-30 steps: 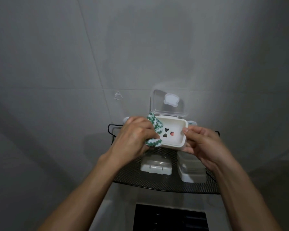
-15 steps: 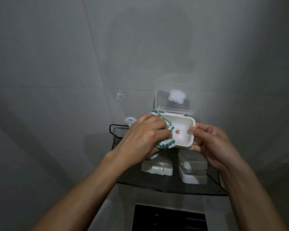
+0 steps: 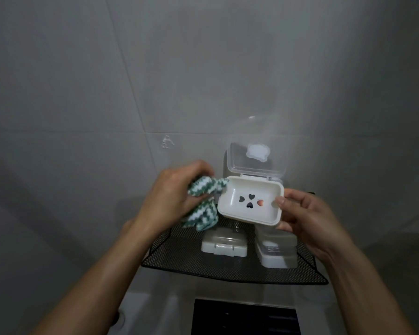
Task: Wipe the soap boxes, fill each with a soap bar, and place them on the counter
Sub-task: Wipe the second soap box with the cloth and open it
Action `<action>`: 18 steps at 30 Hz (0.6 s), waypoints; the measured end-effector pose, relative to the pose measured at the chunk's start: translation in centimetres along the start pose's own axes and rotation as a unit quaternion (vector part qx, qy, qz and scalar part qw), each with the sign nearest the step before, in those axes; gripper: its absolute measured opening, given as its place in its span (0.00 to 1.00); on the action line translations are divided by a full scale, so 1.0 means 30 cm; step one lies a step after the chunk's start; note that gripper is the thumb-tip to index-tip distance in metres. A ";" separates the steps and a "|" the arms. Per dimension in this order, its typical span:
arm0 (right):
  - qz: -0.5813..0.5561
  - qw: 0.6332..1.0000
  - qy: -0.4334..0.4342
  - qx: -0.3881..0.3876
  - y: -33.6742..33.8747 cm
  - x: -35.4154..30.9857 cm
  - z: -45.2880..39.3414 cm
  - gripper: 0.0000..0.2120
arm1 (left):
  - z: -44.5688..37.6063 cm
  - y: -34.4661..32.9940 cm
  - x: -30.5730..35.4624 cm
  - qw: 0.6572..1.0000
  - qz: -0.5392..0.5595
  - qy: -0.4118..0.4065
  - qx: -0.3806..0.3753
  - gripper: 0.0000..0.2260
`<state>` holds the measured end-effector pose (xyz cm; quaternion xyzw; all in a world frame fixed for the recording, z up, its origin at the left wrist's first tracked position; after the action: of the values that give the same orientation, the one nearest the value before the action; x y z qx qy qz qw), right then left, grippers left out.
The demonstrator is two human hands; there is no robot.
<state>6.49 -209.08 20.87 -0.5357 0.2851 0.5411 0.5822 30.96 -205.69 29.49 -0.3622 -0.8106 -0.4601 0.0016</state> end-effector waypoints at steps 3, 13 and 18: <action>0.007 1.000 0.003 -0.013 -0.026 0.007 0.001 0.18 | -0.029 0.015 0.039 0.998 0.006 0.031 0.056 0.12; 0.022 0.997 0.005 -0.076 -0.087 0.015 0.001 0.10 | -0.102 -0.176 0.190 0.988 -0.032 -0.141 -0.055 0.12; 0.036 0.997 0.005 -0.070 -0.060 0.024 0.007 0.13 | -0.092 -0.188 0.168 0.980 0.010 -0.134 -0.150 0.21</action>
<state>8.30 -208.35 20.83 -0.5671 0.2686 0.5774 0.5224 23.01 -206.59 28.58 -0.4243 -0.7215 -0.5243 -0.1567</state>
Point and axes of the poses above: each hand's wrist, its own z-axis away from the middle knuckle, its own y-axis out of the back of the hand, x = y × z, the point moved 5 cm from there along -z, towards the middle knuckle, and after that the axes turned 8 degrees about -y, right-handed, at the moved point
